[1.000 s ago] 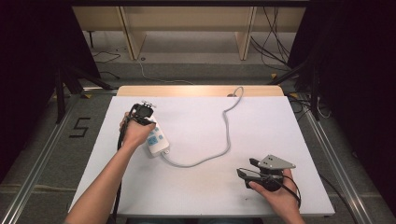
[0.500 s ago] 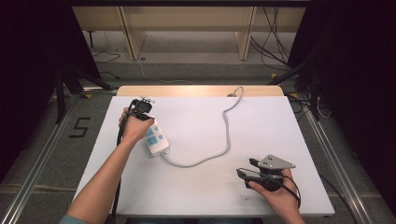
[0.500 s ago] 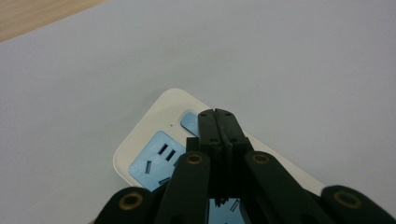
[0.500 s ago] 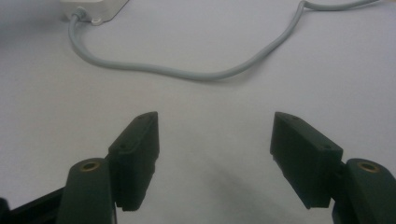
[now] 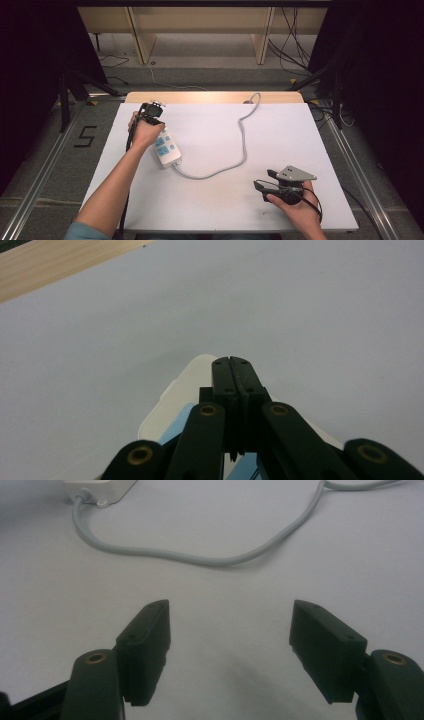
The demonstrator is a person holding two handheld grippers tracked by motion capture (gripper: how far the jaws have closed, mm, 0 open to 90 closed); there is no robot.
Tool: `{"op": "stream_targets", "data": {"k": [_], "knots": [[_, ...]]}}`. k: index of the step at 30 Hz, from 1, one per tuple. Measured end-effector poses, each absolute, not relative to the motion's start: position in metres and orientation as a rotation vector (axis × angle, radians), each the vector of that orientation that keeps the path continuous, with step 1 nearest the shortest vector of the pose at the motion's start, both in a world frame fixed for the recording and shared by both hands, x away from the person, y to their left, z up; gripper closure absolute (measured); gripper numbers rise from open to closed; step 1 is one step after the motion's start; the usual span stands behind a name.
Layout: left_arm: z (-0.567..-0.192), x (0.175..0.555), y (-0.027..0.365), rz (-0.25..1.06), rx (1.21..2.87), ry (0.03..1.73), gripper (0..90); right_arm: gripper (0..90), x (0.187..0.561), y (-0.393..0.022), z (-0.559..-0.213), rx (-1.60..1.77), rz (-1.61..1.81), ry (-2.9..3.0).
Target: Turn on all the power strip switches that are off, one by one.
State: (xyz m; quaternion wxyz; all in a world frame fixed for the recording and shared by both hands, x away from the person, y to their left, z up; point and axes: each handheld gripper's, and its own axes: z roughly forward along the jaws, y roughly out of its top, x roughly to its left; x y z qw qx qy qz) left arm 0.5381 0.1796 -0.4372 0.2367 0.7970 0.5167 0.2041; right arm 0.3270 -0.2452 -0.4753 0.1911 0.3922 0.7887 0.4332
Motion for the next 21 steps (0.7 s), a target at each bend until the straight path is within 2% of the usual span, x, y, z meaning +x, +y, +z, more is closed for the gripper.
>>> {"op": "stream_targets", "data": {"k": [21], "knots": [[-0.4458,0.5448,0.1788,0.539,2.191,1.43,89.6,33.8,0.327,-0.2457,-0.4752,1.104,1.214,2.218]]}}
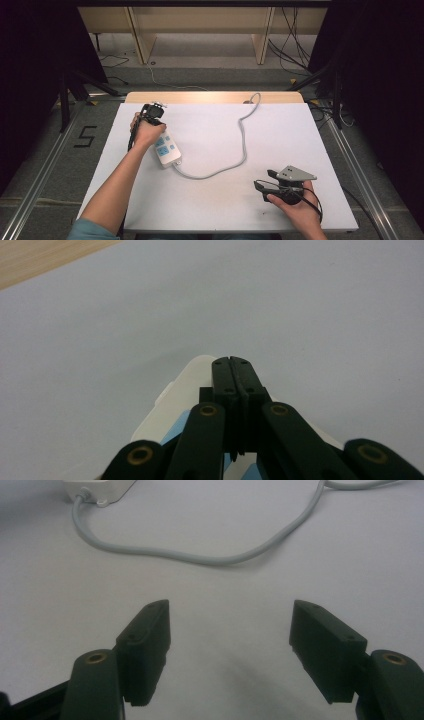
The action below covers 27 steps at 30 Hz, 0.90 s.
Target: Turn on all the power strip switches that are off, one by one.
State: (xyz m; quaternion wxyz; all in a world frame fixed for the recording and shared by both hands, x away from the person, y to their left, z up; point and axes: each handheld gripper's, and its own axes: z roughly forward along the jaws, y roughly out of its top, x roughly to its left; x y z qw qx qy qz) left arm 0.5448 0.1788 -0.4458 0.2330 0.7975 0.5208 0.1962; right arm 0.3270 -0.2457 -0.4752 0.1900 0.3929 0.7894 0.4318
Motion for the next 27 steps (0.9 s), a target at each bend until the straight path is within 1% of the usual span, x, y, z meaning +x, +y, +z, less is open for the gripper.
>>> {"op": "stream_targets", "data": {"k": [5,8,11,18,27], "knots": [[-0.4454,0.5453,0.1807,0.524,2.195,1.435,89.6,33.8,0.3271,-0.2455,-0.4754,1.102,1.213,2.219],[-0.4457,0.5458,0.1792,0.58,2.246,1.427,89.6,33.8,0.3269,-0.2454,-0.4754,1.101,1.214,2.22],[-0.4442,0.5474,0.1794,0.544,2.243,1.439,89.6,33.8,0.3269,-0.2453,-0.4755,1.102,1.212,2.22],[-0.4436,0.5469,0.175,0.547,2.254,1.433,89.6,33.8,0.3272,-0.2456,-0.4755,1.102,1.21,2.221],[-0.4439,0.5476,0.1765,0.519,2.259,1.435,89.6,33.8,0.327,-0.2451,-0.4756,1.101,1.207,2.225]]}}
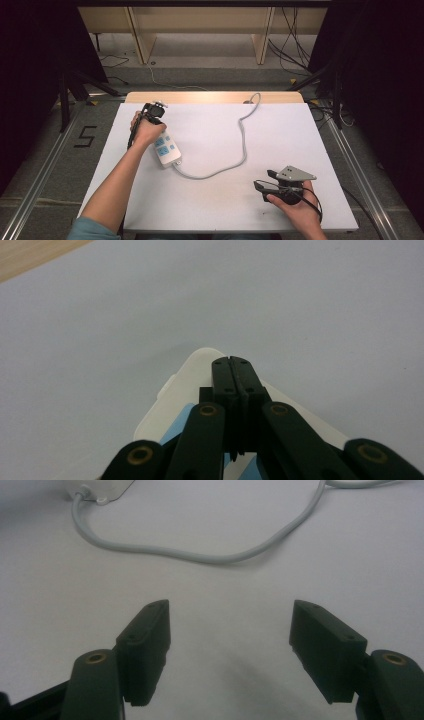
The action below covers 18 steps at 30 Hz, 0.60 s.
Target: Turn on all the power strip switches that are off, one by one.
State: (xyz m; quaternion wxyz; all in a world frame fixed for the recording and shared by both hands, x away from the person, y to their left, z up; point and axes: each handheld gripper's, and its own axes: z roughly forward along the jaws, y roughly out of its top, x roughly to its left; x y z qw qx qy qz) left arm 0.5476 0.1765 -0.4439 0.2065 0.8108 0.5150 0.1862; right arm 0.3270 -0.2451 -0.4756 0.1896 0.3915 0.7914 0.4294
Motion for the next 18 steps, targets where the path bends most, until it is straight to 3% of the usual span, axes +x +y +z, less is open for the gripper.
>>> {"op": "stream_targets", "data": {"k": [18], "knots": [[-0.4442,0.5497,0.1731,0.528,2.302,1.424,89.7,33.8,0.3266,-0.2449,-0.4755,1.095,1.203,2.23]]}}
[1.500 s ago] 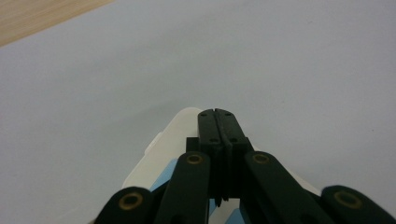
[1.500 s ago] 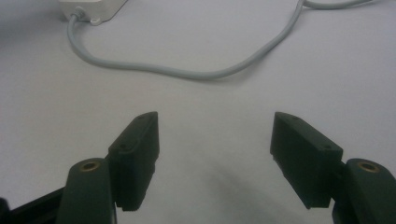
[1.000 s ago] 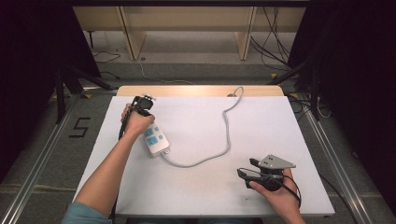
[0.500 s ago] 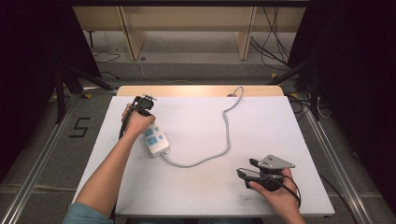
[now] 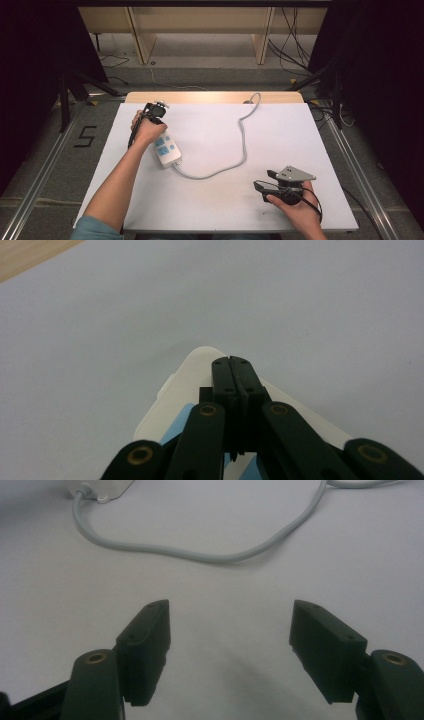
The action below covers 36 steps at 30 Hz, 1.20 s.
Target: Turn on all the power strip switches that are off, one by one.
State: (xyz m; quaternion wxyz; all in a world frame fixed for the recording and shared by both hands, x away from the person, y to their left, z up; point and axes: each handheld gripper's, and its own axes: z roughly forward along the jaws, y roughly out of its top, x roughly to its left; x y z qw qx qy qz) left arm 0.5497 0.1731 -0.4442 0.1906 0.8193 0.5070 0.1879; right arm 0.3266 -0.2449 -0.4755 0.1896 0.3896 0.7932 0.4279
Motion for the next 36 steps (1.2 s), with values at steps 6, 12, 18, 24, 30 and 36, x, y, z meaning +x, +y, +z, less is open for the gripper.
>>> {"op": "stream_targets", "data": {"k": [6,12,18,24,30,36], "knots": [[-0.4443,0.5501,0.1731,0.523,2.295,1.436,89.7,33.8,0.3269,-0.2442,-0.476,1.094,1.197,2.234],[-0.4444,0.55,0.1721,0.529,2.3,1.44,89.8,33.8,0.3267,-0.2449,-0.4757,1.094,1.199,2.232],[-0.4449,0.5496,0.1696,0.542,2.327,1.433,89.8,33.8,0.3276,-0.2438,-0.4764,1.09,1.195,2.239],[-0.4459,0.548,0.1662,0.587,2.338,1.417,89.8,33.8,0.3274,-0.2439,-0.4761,1.084,1.194,2.241],[-0.4455,0.5485,0.1689,0.564,2.324,1.423,89.8,33.8,0.3272,-0.2446,-0.4756,1.091,1.197,2.235],[-0.4449,0.548,0.1739,0.493,2.275,1.439,89.6,33.8,0.3275,-0.2437,-0.476,1.088,1.198,2.238]]}}
